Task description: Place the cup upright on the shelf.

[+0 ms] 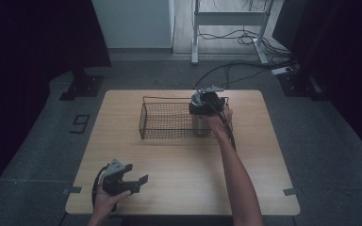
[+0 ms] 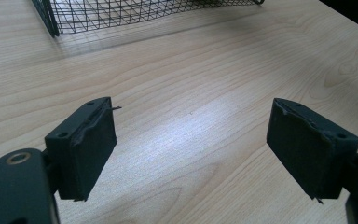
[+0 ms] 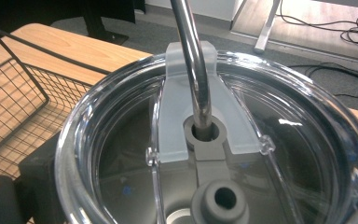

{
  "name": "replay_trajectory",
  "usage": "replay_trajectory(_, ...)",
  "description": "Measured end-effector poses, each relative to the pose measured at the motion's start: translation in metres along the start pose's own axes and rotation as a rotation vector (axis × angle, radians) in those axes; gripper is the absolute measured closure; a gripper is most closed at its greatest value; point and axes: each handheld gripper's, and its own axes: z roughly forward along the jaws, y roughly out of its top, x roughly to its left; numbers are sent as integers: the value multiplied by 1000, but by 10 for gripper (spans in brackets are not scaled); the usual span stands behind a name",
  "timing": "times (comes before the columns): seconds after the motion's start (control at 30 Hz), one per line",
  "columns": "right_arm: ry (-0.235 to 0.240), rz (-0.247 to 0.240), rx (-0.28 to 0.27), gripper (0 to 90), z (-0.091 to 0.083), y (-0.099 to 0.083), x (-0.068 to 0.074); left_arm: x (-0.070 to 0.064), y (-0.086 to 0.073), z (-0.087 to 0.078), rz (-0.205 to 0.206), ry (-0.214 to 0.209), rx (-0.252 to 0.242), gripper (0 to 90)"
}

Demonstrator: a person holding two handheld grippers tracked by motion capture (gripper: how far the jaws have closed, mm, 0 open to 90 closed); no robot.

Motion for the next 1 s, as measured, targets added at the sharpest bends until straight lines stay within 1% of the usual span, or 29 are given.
replay_trajectory(0.1, 1, -2, 9, 32, 2, -4, -1, -1, 0, 0, 5, -1, 6, 159)
replay_trajectory(0.27, 8, 3, 0, 32, 0, -8, -3, -2, 0, 1, 6, -2, 7, 159)
replay_trajectory(0.33, 19, -12, 9, 31, -1, -9, -4, -2, 0, 2, 11, -5, 10, 159)
replay_trajectory(0.47, 21, -25, 20, 29, -3, -10, -4, -3, 0, 2, 13, -7, 12, 159)
replay_trajectory(0.53, 20, -23, 25, 28, -5, -11, -4, -4, 0, 2, 17, -8, 16, 159)
replay_trajectory(0.6, 19, 1, 35, 23, -7, -13, -7, -6, 0, 3, 21, -12, 16, 159)
replay_trajectory(0.73, 17, 10, 41, 17, -9, -13, -9, -7, 0, 4, 25, -16, 22, 158)
replay_trajectory(0.8, 13, -2, 41, 15, -10, -12, -8, -7, 0, 4, 26, -18, 24, 158)
replay_trajectory(0.87, 12, -4, 41, 7, -9, -12, -7, -7, 0, 4, 27, -18, 24, 158)
replay_trajectory(0.93, -10, -6, 40, 0, -9, -13, -5, -7, 0, 3, 25, -16, 23, 158)
replay_trajectory(1.0, -28, 2, 27, 0, -11, -12, -5, -6, 0, 3, 21, -14, 19, 158)
